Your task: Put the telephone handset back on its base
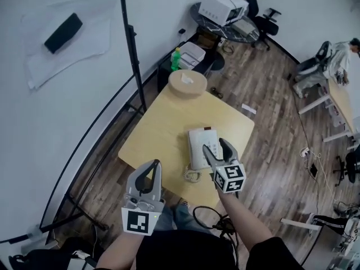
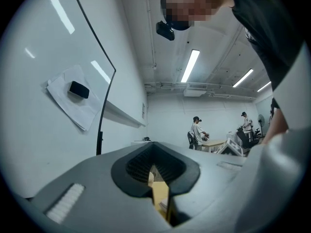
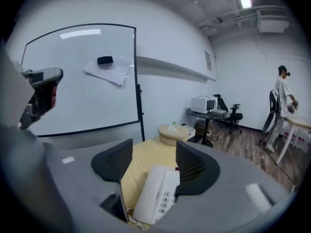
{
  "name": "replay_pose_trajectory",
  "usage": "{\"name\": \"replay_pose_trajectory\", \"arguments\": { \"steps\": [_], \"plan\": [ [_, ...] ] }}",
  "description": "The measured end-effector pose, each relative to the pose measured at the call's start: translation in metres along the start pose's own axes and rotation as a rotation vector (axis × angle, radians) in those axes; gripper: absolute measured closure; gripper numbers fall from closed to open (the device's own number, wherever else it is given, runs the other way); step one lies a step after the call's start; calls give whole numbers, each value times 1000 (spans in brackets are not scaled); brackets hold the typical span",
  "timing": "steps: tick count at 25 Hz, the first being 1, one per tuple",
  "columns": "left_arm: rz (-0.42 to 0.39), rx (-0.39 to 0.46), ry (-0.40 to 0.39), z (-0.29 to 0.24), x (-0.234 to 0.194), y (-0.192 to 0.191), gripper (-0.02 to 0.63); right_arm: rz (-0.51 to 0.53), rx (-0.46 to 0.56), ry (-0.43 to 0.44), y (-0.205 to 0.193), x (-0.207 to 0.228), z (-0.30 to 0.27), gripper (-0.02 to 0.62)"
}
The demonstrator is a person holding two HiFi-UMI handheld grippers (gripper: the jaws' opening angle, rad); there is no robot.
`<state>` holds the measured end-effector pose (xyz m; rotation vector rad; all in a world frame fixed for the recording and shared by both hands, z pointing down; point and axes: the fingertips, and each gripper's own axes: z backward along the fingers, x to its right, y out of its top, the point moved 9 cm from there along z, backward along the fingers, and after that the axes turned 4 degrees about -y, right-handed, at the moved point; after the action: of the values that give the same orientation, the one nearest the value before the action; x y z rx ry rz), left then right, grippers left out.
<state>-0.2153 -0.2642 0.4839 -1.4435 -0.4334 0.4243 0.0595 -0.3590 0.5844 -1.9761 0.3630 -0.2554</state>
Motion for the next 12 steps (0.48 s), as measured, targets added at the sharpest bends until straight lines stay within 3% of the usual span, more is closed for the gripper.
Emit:
{"name": "replay_pose_trajectory", "arguments": {
  "steps": [2,6,9,11,12],
  "plan": [
    [-4,12,-7,-2,4,13,606,69,55,5,23,0,33,378],
    [-15,46,-32,-9,15,38,606,168,162,-11,65,-5,88,445],
    [-41,66,-56,-12,24,55,606,186,238,-45,86,-8,123,496],
    [-45,80,-65,-12,31,65,606,185,283,-58,92,-8,142,563],
    [-47,82,-69,-12,35,69,606,180,307,-58,94,-8,149,563]
  ]
}}
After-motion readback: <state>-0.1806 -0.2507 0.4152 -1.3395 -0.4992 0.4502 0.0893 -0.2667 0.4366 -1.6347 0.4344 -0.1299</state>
